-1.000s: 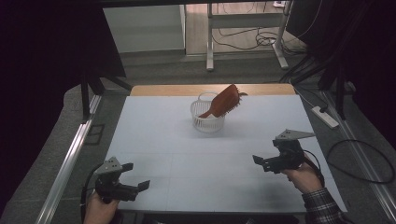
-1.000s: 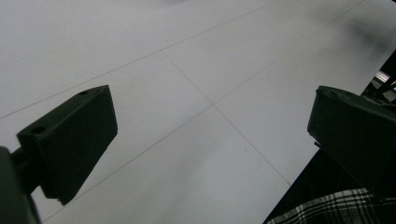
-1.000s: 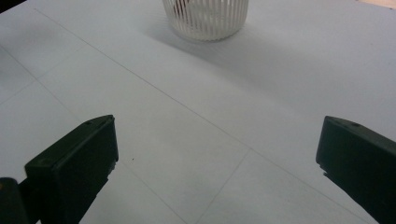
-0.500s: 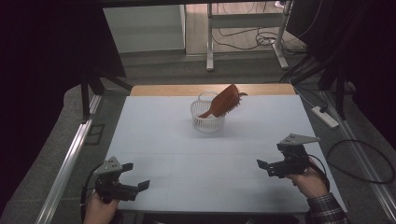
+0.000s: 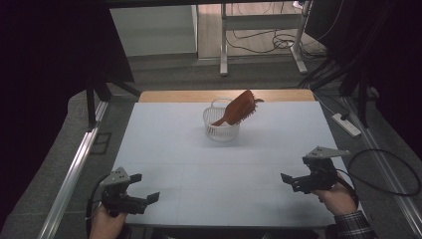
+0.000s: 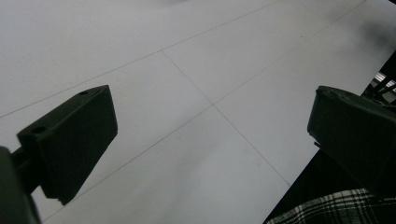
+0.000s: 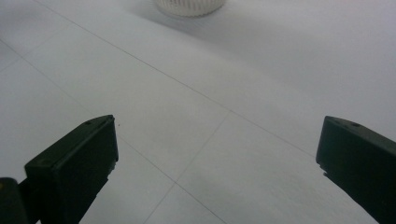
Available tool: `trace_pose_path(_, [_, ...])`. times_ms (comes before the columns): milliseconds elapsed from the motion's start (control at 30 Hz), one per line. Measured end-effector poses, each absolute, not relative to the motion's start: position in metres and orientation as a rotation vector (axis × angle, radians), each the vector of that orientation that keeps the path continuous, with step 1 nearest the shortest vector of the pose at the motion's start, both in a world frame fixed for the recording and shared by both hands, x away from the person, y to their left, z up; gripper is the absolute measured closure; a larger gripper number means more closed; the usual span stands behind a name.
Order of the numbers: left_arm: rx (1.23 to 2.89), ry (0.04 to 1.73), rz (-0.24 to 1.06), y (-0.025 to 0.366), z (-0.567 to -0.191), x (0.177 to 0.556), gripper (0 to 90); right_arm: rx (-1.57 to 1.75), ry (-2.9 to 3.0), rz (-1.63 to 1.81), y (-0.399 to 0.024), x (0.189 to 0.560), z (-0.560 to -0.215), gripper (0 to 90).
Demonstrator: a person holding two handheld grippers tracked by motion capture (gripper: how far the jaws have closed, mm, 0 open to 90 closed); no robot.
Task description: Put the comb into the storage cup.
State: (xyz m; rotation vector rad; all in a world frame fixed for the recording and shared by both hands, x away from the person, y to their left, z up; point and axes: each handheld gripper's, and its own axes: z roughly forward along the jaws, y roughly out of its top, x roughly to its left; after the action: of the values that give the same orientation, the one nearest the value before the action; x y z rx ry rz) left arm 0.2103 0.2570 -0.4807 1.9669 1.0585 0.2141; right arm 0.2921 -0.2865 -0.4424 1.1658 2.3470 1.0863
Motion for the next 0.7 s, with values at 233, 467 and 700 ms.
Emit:
trace_pose_path(233, [1.964, 1.060, 0.213, 0.257, -0.481, 0.210, 1.5, 1.192, 2.331, 1.080, -0.297, 0.288, -0.444, 0.0])
trace_pose_path(467, [1.964, 1.061, 0.213, 0.257, -0.481, 0.210, 1.5, 1.212, 2.316, 1.065, -0.305, 0.283, -0.446, 0.0])
trace_pose_path(700, [1.962, 1.064, 0.212, 0.257, -0.481, 0.210, 1.5, 1.231, 2.308, 1.052, -0.310, 0.277, -0.447, 0.0])
